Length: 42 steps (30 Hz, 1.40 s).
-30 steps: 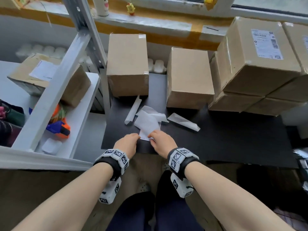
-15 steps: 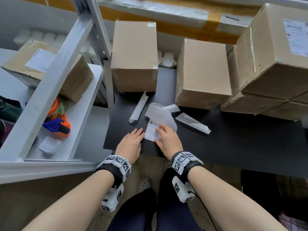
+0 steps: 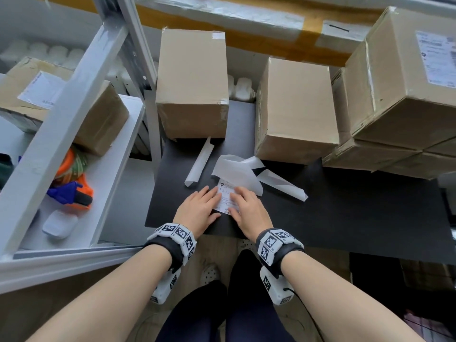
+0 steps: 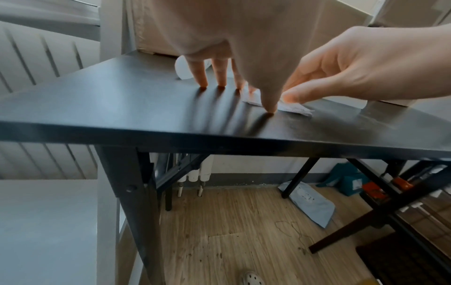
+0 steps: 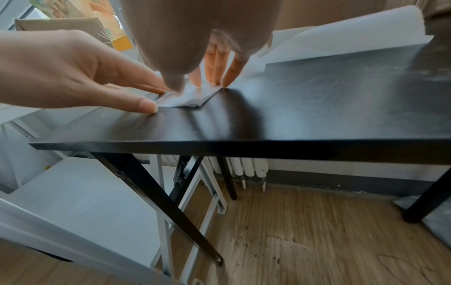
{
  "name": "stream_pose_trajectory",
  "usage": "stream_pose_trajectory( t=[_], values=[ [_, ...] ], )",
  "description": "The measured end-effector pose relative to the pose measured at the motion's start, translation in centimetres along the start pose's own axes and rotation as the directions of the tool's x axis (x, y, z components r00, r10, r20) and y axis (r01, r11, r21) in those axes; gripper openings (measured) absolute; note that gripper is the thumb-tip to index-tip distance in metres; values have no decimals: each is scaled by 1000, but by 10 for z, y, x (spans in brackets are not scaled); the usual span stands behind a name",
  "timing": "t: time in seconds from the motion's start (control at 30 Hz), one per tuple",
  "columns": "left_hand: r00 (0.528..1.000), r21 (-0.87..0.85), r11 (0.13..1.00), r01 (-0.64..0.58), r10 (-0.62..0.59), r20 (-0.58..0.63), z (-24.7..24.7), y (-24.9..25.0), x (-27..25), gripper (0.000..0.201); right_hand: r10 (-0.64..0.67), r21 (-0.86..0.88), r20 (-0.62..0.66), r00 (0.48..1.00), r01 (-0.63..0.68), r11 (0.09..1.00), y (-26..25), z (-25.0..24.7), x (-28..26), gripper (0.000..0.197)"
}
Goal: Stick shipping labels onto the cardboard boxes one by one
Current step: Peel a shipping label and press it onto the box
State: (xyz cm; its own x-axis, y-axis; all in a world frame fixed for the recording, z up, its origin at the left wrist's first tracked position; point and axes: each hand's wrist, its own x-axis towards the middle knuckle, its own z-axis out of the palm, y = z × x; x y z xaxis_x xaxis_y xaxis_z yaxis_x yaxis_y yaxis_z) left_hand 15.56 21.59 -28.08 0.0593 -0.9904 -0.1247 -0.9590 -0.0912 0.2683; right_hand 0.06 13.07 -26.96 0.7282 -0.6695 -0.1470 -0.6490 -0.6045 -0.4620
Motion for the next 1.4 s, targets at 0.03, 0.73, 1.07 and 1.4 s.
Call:
stream_pose_trajectory(
  t=[0.03, 0.73, 1.07, 1.4],
  values=[
    [1000, 39, 999, -12, 13, -23, 2, -1, 2, 55, 2, 23, 0, 1000, -2, 1000, 1, 0, -1, 43],
    [983, 295, 950, -100, 139, -116, -2, 13, 16, 33, -221, -117, -37, 975, 215, 970, 14, -2, -8, 45],
    [987, 250, 964, -96, 125, -103, -2, 17, 14, 53, -327, -153, 41, 944, 329, 932, 28, -10, -13, 42],
    [991, 312, 946, -89, 117, -71, -3, 24, 20, 31, -370, -204, 8, 929, 363, 909, 30, -9, -12, 28]
  ],
)
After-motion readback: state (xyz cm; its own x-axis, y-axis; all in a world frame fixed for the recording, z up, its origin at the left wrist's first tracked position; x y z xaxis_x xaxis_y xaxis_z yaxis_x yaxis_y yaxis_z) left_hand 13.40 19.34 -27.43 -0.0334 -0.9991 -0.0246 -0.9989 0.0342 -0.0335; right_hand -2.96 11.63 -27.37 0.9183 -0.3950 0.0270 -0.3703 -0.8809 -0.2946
